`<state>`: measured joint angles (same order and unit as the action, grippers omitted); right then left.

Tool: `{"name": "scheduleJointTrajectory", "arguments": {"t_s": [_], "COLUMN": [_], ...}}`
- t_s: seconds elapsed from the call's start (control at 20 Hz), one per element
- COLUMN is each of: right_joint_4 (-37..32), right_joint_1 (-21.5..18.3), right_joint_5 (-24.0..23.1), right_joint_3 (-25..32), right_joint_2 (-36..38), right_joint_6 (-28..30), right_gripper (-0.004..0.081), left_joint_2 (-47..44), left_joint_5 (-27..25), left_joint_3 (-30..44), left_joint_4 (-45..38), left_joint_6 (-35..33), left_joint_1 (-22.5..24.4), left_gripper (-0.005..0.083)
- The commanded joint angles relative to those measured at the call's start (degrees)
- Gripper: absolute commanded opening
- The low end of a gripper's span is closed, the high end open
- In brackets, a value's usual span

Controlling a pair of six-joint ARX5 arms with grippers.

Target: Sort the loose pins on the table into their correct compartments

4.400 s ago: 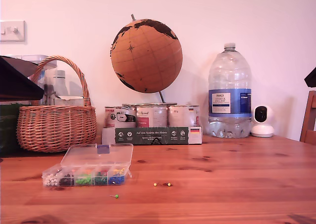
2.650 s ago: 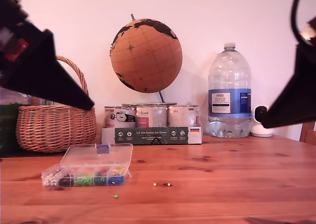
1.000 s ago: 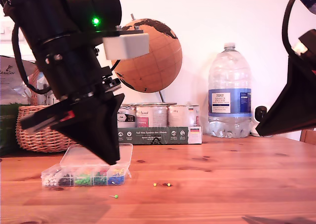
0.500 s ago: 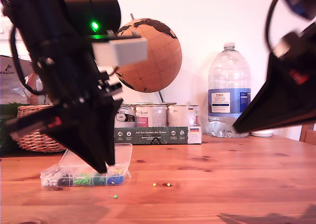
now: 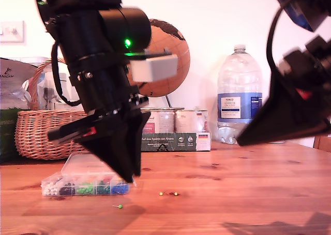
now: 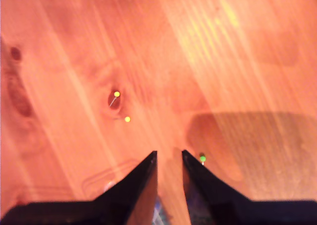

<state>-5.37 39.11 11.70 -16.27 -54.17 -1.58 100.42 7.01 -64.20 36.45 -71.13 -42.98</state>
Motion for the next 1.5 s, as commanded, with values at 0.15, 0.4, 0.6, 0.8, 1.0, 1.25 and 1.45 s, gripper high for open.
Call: {"name": "scheduleJointTrajectory", "arguments": {"t_s": [0.15,0.4,0.6,0.8,1.0,1.25,1.45], "right_joint_4": [-1.46,-1.44,-1.44,-1.2,-1.05,-0.87,-0.77], "right_joint_1": [0.63,0.63,0.63,0.63,0.63,0.63,0.63], "right_joint_5": [0.46,1.7,1.86,1.88,1.88,1.88,1.9], "right_joint_3": [0.46,0.46,0.46,0.46,0.46,0.46,0.46], "right_joint_2": [-0.15,-0.17,-0.22,-0.22,-0.22,-0.28,-0.31], "right_joint_6": [0.15,0.13,0.13,0.15,0.13,0.13,0.13], "right_gripper": [-0.0012,-0.0013,-0.0013,-0.0013,-0.0012,-0.0013,-0.0013], "left_joint_2": [2.36,2.45,3.54,4.55,5.4,6.12,6.14], "left_joint_5": [0.57,1.51,1.49,1.53,1.53,1.53,1.57], "left_joint_3": [-1.2,-1.2,-1.2,-1.29,-1.31,-1.31,-1.31], "left_joint_4": [3.41,4.04,4.07,3.87,3.08,2.69,2.78], "left_joint_6": [-0.48,-0.96,-1.6,-2.47,-2.91,-2.89,-2.86], "left_joint_1": [-0.04,0.76,1.64,1.62,1.62,1.62,1.64], "left_gripper": [0.0136,0.0136,0.0136,0.0136,0.0136,0.0136,0.0135]}}
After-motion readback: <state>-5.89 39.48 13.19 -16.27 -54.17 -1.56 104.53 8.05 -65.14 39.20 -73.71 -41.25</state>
